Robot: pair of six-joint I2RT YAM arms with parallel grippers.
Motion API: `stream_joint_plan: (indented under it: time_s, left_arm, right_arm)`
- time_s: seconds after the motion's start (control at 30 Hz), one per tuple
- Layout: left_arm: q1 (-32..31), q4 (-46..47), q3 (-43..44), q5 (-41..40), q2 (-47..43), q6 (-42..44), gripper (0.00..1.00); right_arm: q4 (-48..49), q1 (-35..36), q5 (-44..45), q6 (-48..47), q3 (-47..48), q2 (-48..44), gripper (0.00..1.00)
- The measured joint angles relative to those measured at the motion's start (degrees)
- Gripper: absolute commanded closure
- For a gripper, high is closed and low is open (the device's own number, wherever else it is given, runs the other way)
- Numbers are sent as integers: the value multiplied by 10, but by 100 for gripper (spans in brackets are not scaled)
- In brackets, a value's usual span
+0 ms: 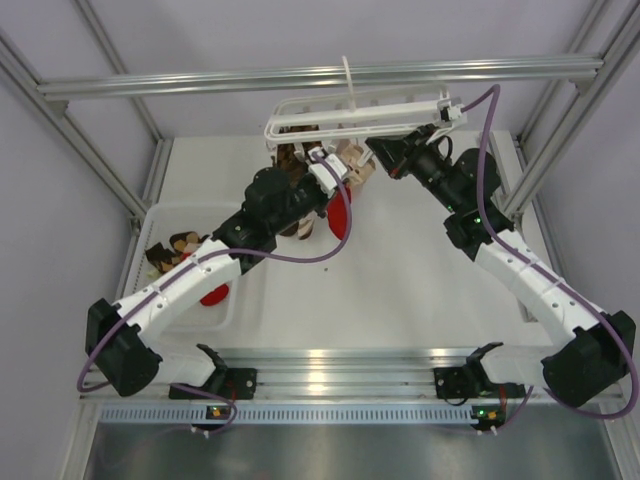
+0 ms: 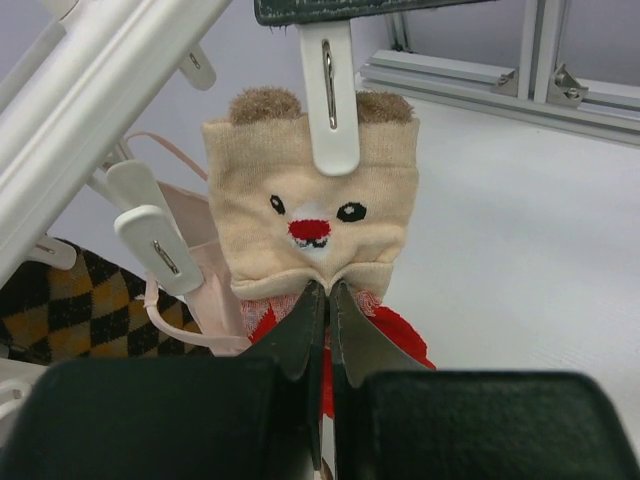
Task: Clip the socks to the hanger
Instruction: Clamp the sock onto the hanger.
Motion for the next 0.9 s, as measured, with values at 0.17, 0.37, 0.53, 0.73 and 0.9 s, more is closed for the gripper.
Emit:
stream_joint_plan:
  time_s: [0.17,0.37,0.53,0.73,0.9]
  left_arm:
    - [-3,8,12,0,9,-2,100]
    - [-8,13,26,3,12,-9,100]
    - [-9,14,29,5,12,-13,100]
    - [-10,12,29,2,12,-21,100]
    - [-11,-1,23,-14,2,-45,100]
  right_arm:
    - [0,-1,-1,0,0,1,100]
    - [0,-2,-3,0,0,2,85]
    - [-1,-3,-5,0,0,2,66]
    - [-21,-3,-19,-2,0,2,44]
    - [-39,-5,-33,-6,-1,-2,32]
